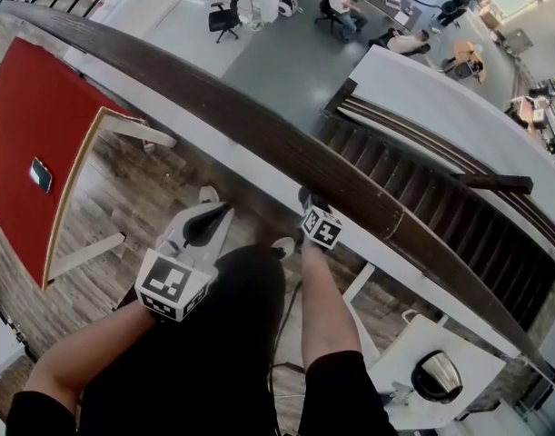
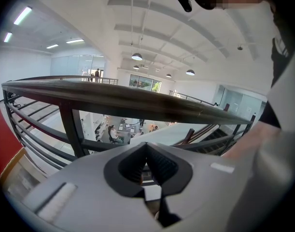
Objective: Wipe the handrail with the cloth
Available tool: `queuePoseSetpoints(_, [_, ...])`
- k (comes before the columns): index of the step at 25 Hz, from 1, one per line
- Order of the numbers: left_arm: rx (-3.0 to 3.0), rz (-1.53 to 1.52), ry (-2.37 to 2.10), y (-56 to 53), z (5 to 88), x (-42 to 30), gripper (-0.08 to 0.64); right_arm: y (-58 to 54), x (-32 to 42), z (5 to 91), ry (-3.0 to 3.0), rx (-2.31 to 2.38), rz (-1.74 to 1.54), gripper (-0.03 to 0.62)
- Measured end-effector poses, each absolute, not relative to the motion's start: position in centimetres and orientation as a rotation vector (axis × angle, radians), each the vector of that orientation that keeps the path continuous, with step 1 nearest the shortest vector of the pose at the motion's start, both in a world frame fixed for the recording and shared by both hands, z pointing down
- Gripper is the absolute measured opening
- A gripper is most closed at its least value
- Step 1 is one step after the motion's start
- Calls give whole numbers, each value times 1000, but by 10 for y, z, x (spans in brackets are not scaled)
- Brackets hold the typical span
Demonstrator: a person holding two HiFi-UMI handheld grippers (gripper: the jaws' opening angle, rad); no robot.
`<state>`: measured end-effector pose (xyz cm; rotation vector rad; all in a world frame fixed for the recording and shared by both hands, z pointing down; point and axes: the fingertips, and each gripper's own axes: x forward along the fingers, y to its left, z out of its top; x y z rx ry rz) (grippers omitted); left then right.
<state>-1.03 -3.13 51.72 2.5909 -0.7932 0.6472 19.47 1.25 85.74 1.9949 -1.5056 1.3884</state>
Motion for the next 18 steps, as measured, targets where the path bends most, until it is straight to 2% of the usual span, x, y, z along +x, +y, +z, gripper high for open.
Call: queuePoseSetpoints(18, [2596, 621, -750, -14, 513, 21, 0, 54, 241, 854, -1397, 2050, 1442, 112])
